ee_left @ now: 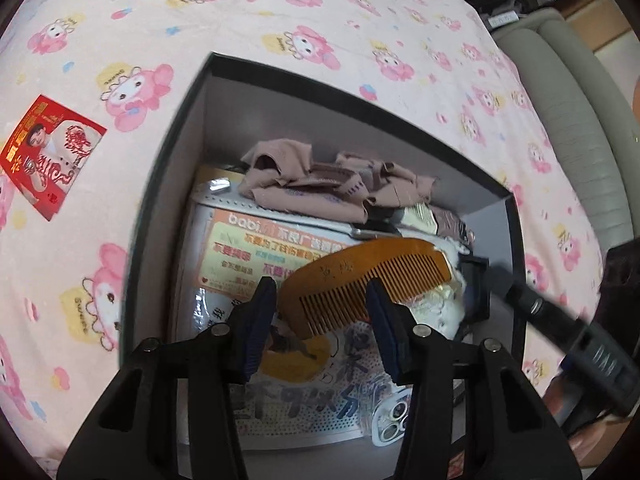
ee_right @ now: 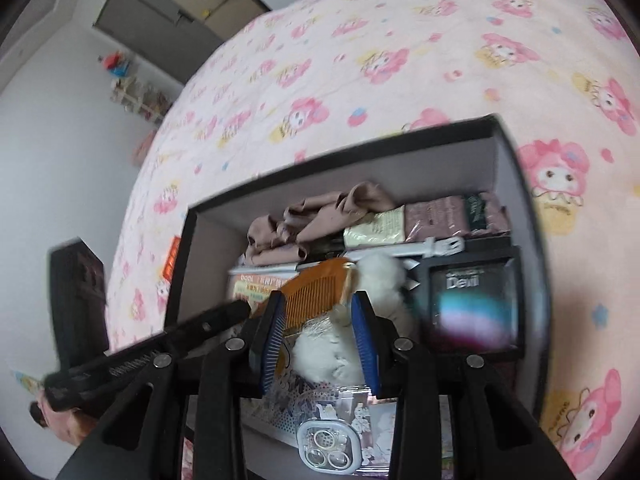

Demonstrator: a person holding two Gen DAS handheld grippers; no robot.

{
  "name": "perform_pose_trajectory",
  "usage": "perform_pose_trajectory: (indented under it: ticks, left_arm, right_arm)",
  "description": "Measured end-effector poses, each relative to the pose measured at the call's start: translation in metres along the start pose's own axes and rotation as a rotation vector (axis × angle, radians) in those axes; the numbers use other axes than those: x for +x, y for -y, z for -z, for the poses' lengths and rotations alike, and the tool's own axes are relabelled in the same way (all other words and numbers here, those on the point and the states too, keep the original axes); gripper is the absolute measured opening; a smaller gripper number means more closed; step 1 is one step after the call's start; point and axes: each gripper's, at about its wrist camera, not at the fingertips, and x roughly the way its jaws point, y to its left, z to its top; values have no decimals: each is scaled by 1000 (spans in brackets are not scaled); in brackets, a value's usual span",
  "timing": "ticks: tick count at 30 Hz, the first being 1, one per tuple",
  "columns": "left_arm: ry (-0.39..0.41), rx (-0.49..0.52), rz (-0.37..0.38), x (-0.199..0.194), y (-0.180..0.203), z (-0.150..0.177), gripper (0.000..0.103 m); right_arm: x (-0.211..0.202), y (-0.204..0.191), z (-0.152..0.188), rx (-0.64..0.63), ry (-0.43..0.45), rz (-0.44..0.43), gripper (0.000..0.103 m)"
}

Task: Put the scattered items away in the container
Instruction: 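Lower the comb into the box and open both grippers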

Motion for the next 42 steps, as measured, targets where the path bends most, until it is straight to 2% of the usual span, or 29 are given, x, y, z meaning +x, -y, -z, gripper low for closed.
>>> perform_pose_trajectory:
  ticks: [4,7,11,13,15,16,17,20,21,24,27,30,34,36,38,42]
  left_arm:
    - [-2,44,27,-4,9,8,48]
    - [-12,57,42,-5,13,15,48]
    - [-14,50,-33,-1,9,19,48]
    - [-30,35,-51,2,4,16,47]
    - [-33,23,-41,0,3,16,47]
    - [-26,28,-33,-3,4,17,47]
    - [-17,37,-24,-6,6,19,47]
    - [-6,72,2,-10,14,25,48]
    - [-9,88,6,-9,18,26,48]
    - [-68,109,-27,9,23,26,48]
    - [-107,54,-47,26,16,12,48]
    - [-82,8,-87,24,7,-2,48]
    - [-49,44,-15,13,14,1,49]
    - [-56,71,-41,19,17,2,49]
    - [-101,46,-67,33,11,-2,50]
    - [-110,-2,-40,28,7,-13,52]
  right_arm:
    - [-6,-3,-6,-47,58,95,29]
    - [8,-10,-2,-90,-1,101,26]
    - [30,-18,3,-134,-71,107,26]
    - [37,-19,5,-137,-106,69,26]
    - [38,-12,5,-71,-143,-44,26]
    - [34,-8,4,-48,-133,-54,26]
    - [29,-8,3,-54,-108,-25,26]
    - [11,-15,3,-143,7,172,26]
    - [9,-17,3,-154,21,204,26]
    - [15,-17,5,-147,-13,201,26]
    - [23,-19,8,-155,-45,206,26]
    - [25,-19,12,-154,-62,224,26]
    - [24,-14,8,-130,-32,271,26]
    - [20,-13,5,-119,-13,277,26]
    - [21,-12,3,-110,-17,270,27]
    - [40,-5,5,-123,-81,309,30]
